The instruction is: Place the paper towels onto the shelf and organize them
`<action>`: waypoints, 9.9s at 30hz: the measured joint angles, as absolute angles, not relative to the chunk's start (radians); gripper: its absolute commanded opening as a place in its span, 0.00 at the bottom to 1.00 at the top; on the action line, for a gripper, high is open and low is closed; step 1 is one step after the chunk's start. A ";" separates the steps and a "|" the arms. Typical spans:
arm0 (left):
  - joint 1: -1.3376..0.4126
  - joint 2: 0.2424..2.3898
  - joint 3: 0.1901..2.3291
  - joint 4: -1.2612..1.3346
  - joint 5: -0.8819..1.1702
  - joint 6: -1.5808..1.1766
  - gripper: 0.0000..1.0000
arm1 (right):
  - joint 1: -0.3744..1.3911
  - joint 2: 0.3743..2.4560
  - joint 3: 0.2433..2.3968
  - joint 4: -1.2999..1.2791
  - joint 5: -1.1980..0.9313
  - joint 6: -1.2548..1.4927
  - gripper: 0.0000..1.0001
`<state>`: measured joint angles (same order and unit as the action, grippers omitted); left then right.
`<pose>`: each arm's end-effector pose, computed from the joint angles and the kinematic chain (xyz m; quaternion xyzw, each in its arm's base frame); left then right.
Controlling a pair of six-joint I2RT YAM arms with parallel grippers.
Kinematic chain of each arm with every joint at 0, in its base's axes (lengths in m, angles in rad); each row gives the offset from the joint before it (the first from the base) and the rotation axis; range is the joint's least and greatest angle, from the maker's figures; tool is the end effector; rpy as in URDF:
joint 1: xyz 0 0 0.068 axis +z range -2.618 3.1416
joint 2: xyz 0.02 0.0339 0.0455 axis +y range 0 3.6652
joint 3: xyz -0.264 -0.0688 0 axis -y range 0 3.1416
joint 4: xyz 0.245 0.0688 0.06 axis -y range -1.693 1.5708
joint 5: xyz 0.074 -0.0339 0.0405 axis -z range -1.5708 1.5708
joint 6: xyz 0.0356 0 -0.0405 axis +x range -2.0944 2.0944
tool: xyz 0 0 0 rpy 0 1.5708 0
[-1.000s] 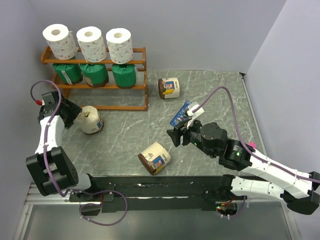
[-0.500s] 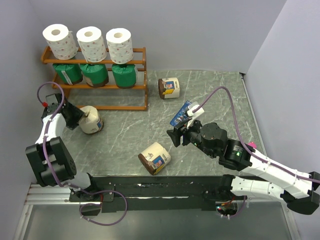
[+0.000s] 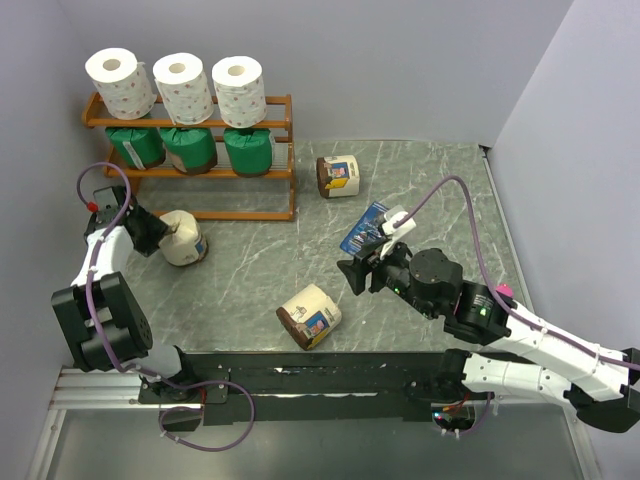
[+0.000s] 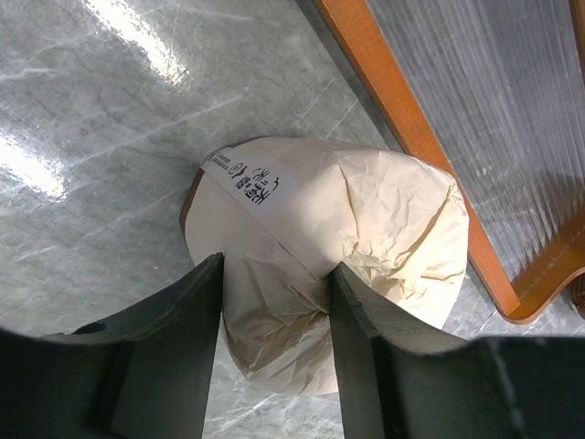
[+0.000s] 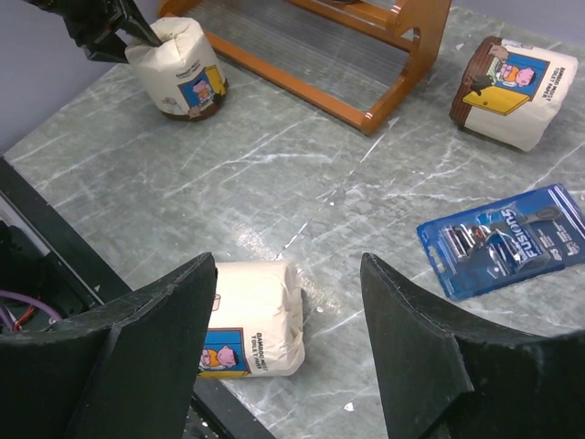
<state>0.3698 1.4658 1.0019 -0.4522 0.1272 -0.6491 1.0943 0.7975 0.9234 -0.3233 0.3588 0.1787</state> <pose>0.2859 0.1060 0.2334 -0.4430 0.8350 -0.1043 0.3094 0.0920 0.1510 0.3717 -0.2348 0.7326 0.2598 0.5837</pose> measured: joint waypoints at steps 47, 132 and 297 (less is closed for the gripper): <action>0.381 1.761 1.435 -0.546 0.024 -0.701 0.41 | 1.094 0.791 0.897 -0.321 0.428 0.138 0.73; 0.290 1.264 1.058 -0.339 0.067 -0.642 0.80 | 1.116 0.938 0.903 -0.423 0.335 0.250 0.81; 0.096 1.482 1.106 -0.506 -0.101 -0.814 0.48 | 1.060 0.860 0.896 -0.281 0.162 0.236 0.79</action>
